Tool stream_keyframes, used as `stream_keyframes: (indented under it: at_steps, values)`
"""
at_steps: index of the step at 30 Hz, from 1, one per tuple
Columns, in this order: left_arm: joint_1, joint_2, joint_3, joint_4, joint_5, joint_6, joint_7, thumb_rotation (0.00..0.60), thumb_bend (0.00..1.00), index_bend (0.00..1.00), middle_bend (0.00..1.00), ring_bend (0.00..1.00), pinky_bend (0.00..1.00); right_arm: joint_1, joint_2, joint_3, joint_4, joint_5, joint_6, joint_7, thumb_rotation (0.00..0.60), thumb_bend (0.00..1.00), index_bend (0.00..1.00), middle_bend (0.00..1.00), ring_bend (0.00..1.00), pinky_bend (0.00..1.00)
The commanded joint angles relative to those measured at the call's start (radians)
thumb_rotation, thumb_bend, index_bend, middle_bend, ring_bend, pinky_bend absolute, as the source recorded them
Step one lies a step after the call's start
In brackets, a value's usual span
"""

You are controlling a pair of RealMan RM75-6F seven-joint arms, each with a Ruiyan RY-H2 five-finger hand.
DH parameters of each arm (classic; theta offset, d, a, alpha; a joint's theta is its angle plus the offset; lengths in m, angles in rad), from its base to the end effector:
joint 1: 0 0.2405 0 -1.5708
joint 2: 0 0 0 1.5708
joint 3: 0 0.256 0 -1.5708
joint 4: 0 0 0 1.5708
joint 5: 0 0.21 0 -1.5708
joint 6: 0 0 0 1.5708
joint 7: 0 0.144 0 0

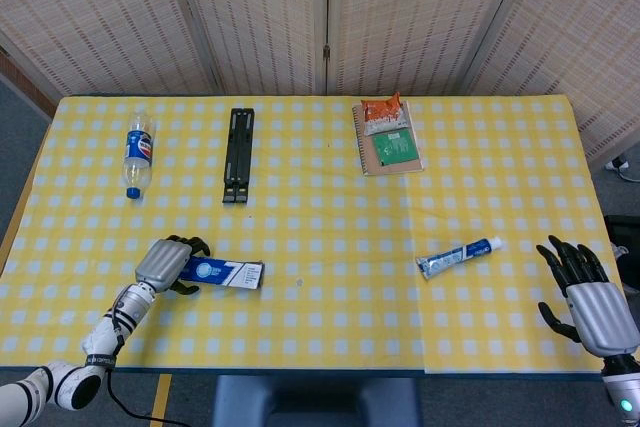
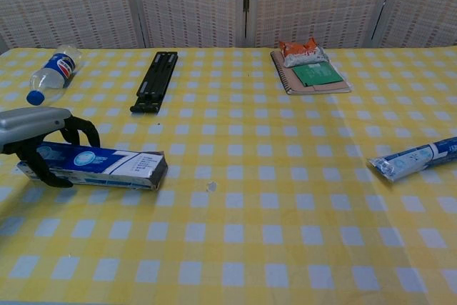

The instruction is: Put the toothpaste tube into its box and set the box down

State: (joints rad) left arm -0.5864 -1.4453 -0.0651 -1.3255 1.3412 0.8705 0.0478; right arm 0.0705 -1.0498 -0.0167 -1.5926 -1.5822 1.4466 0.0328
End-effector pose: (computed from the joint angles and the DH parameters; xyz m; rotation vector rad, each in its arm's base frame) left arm -0.2521 0.3184 0.0069 -1.9050 -1.0431 -0.7448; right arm -0.3202 -0.1620 0.1651 1.5148 -0.9159 0.8213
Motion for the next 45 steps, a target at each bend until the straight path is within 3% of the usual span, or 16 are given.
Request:
stream_keyframes:
  at_steps: [1, 13, 19, 25, 35, 37, 41, 45]
  values:
    - [-0.002, -0.004, 0.002, 0.0, 0.0, 0.006, 0.014, 0.6, 0.19, 0.4, 0.35, 0.39, 0.31, -0.007, 0.0, 0.006, -0.007, 0.019, 0.005, -0.027, 0.6, 0.39, 0.0, 0.0, 0.0, 0.0]
    - [-0.02, 0.005, 0.025, -0.013, -0.02, -0.037, 0.05, 0.6, 0.19, 0.38, 0.39, 0.42, 0.32, -0.035, 0.016, 0.017, -0.03, 0.028, 0.056, -0.018, 0.6, 0.39, 0.0, 0.0, 0.0, 0.0]
    - [-0.014, 0.022, 0.024, -0.055, -0.021, -0.008, 0.072, 0.6, 0.19, 0.38, 0.39, 0.42, 0.34, -0.04, 0.025, 0.017, -0.033, 0.026, 0.059, -0.006, 0.6, 0.39, 0.0, 0.0, 0.0, 0.0]
    - [-0.033, 0.032, 0.014, -0.062, -0.07, -0.05, 0.089, 0.6, 0.2, 0.38, 0.4, 0.44, 0.35, -0.055, 0.041, 0.023, -0.034, 0.02, 0.092, 0.03, 0.6, 0.39, 0.0, 0.0, 0.0, 0.0]
    - [-0.027, 0.013, 0.007, -0.055, -0.061, -0.006, 0.076, 0.6, 0.21, 0.45, 0.48, 0.51, 0.44, -0.058, 0.042, 0.018, -0.027, -0.001, 0.095, 0.037, 0.6, 0.39, 0.0, 0.0, 0.0, 0.0]
    - [-0.027, 0.015, 0.008, -0.055, -0.059, -0.01, 0.067, 0.6, 0.25, 0.47, 0.49, 0.52, 0.45, -0.058, 0.04, 0.019, -0.026, 0.0, 0.095, 0.035, 0.6, 0.39, 0.0, 0.0, 0.0, 0.0]
    - [-0.03, 0.024, 0.004, -0.037, -0.074, -0.031, 0.031, 0.6, 0.45, 0.49, 0.52, 0.55, 0.48, -0.054, 0.038, 0.02, -0.028, 0.002, 0.086, 0.031, 0.6, 0.39, 0.0, 0.0, 0.0, 0.0]
    - [-0.018, 0.056, 0.001, -0.086, -0.044, 0.003, -0.01, 0.6, 0.47, 0.5, 0.53, 0.55, 0.49, -0.055, 0.039, 0.019, -0.025, -0.006, 0.091, 0.033, 0.6, 0.39, 0.0, 0.0, 0.0, 0.0]
